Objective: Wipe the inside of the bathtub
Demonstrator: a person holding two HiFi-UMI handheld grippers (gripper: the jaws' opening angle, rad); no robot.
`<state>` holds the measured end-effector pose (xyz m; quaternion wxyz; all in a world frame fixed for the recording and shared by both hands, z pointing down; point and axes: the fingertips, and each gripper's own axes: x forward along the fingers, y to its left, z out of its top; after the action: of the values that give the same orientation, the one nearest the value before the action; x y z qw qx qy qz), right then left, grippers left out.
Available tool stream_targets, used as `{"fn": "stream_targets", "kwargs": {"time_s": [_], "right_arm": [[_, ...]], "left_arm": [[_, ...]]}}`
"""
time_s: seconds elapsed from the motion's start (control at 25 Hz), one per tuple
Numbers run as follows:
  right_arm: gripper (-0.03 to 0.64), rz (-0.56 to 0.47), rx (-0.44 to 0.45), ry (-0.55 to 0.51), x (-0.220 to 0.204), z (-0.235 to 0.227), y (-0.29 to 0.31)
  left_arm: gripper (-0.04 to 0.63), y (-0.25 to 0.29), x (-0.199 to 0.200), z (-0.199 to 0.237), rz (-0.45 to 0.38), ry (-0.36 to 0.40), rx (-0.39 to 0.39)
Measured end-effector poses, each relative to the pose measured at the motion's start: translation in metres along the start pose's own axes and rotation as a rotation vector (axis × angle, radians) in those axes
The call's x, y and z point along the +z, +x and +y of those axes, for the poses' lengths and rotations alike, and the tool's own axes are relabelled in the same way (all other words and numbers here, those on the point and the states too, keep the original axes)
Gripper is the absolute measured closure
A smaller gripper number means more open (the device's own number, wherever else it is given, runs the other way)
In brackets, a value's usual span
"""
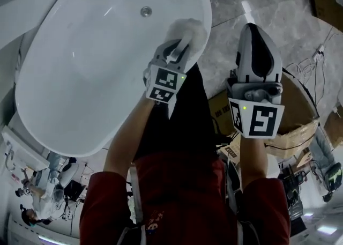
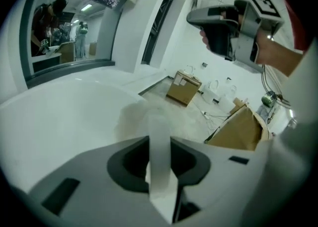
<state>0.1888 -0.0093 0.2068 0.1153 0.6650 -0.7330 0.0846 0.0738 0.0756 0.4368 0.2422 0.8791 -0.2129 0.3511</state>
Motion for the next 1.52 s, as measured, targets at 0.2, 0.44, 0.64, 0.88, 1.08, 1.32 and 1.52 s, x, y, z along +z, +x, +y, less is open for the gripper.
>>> {"fn": "stream_targets", "kwargs": {"time_s": [0.2,0.44,0.64,0.88,1.08,1.32,1.52], "right_arm": [[0.604,0.026,0.039,0.018,-0.032,-0.002,0.01],[0.604,0.037,0.075,0.027,-0.057,-0.001,0.016],[0.604,0.048,0.108,0.032,-0.08,0.007,0.028],[0.604,0.057,0.151,0.031,-0.102,0.015,0.046],[0.604,0.084,0.184,0.018,-0.122,0.022,0.063],[0.604,0.103,0.235,0.023,-0.153,0.032,0.086],[0.604,0.099,0.275,0.042,-0.168,0.034,0.103]], "left_arm": [[0.505,0.031,-0.029,0.014,0.059,-0.049,0.032],[0.505,0.046,-0.035,0.016,0.074,-0.034,0.028],[0.505,0.058,-0.046,0.023,0.092,-0.038,0.024],[0.505,0.082,-0.07,0.039,0.121,-0.063,0.062],[0.506,0.109,-0.103,0.063,0.162,-0.098,0.081],[0.506,0.145,-0.143,0.094,0.2,-0.127,0.108],[0.506,0.177,-0.17,0.115,0.238,-0.148,0.144]]}}
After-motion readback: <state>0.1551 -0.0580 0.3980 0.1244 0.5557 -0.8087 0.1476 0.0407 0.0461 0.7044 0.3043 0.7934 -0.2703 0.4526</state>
